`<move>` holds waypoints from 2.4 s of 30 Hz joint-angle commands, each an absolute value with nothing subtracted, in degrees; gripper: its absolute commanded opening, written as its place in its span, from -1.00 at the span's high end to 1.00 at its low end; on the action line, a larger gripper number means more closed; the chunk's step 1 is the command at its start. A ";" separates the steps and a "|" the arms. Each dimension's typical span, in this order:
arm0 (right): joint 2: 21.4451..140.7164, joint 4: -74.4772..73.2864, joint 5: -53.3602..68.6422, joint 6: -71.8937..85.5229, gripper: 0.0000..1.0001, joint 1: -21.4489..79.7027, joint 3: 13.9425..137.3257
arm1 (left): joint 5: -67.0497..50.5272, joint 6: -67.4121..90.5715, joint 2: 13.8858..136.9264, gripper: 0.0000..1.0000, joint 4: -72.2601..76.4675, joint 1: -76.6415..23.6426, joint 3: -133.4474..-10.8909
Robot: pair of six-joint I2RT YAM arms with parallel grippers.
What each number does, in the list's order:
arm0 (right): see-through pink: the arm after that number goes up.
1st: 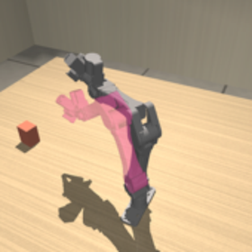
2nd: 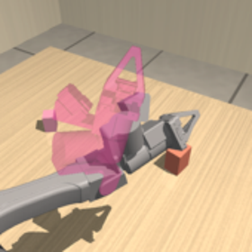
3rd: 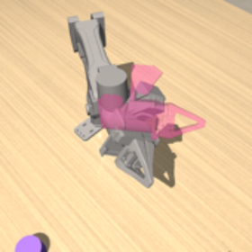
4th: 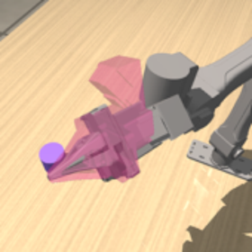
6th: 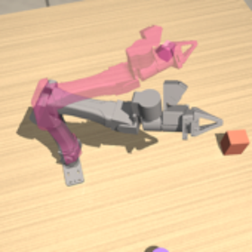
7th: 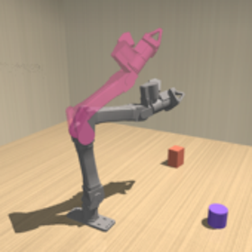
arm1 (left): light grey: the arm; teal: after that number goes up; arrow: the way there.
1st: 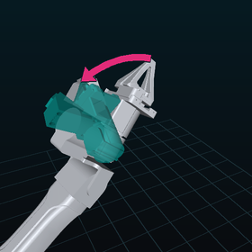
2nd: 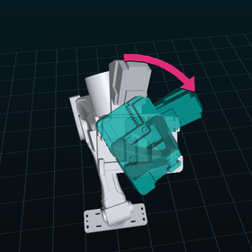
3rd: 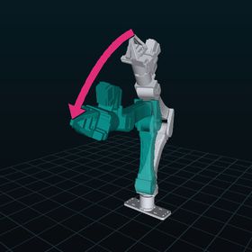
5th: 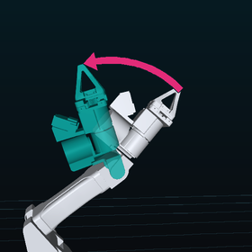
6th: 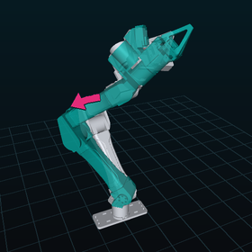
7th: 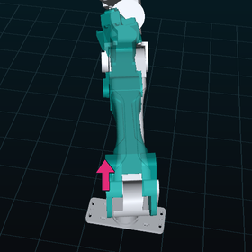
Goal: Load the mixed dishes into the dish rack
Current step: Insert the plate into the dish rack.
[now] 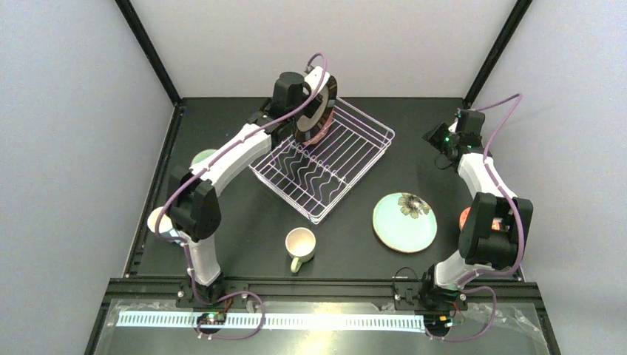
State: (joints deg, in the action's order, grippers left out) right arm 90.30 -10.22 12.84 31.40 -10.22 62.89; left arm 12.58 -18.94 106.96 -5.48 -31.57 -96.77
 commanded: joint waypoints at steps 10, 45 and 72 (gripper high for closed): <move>89.28 -3.54 10.40 29.98 -0.56 -9.67 59.35 | 8.72 -23.47 106.56 0.97 9.35 -31.38 -93.24; 89.12 -0.65 8.76 29.12 -0.55 -8.22 58.36 | 9.56 -23.11 111.06 0.97 21.02 -31.30 -86.26; 86.21 -1.79 8.86 28.11 -0.56 -8.00 56.00 | 11.54 -17.82 114.07 0.84 17.67 -31.30 -83.85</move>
